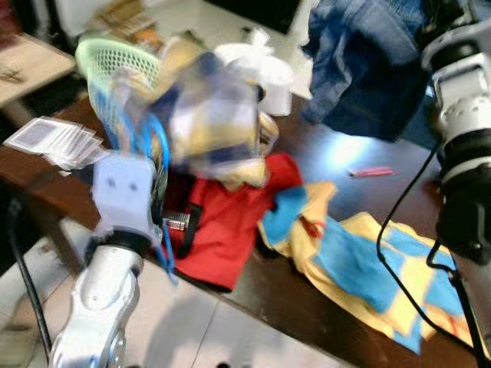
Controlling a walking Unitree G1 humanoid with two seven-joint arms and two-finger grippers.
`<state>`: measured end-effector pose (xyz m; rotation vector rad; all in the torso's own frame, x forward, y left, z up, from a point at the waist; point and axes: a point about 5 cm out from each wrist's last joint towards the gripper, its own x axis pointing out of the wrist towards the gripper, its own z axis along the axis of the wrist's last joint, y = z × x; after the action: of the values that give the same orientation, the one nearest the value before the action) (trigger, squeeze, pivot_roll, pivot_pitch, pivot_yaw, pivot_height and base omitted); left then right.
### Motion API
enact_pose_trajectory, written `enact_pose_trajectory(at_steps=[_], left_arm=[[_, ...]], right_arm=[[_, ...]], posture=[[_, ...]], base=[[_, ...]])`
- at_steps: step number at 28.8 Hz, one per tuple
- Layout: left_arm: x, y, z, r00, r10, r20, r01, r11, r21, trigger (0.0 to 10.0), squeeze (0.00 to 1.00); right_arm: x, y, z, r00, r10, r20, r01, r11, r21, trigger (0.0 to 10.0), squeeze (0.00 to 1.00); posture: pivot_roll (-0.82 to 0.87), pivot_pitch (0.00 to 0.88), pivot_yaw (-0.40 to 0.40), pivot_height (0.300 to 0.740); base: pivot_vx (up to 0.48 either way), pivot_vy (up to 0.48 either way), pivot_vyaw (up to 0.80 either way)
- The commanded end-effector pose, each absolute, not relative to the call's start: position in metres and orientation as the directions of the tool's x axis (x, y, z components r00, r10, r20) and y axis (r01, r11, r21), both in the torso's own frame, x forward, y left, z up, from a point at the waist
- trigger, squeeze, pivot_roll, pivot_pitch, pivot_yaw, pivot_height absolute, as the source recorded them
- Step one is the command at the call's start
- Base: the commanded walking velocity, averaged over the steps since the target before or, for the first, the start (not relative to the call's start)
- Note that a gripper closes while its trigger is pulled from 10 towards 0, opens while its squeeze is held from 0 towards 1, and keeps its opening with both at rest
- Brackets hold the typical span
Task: Hang hanger
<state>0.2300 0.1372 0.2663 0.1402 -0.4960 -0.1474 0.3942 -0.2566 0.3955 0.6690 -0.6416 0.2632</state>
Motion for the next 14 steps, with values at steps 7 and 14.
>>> enact_pose_trajectory(at_steps=[7, 14], left_arm=[[0.228, 0.148, 0.274, 0.885, -0.097, 0.456, 0.039, 0.990, 0.135, 10.0, 0.00], [0.212, 0.100, 0.246, 0.853, -0.445, 0.274, 0.433, 0.895, 0.106, 10.0, 0.00]], right_arm=[[0.395, -0.247, 0.386, 0.750, 0.123, 0.650, -0.496, 0.755, 0.430, 6.7, 0.00], [0.398, -0.237, 0.382, 0.746, 0.180, 0.641, -0.527, 0.749, 0.403, 10.0, 0.00]], posture=[[0.24, 0.110, -0.212, 0.740], [0.24, 0.115, -0.215, 0.740]], base=[[0.000, 0.000, 0.00], [0.000, 0.000, 0.00]])
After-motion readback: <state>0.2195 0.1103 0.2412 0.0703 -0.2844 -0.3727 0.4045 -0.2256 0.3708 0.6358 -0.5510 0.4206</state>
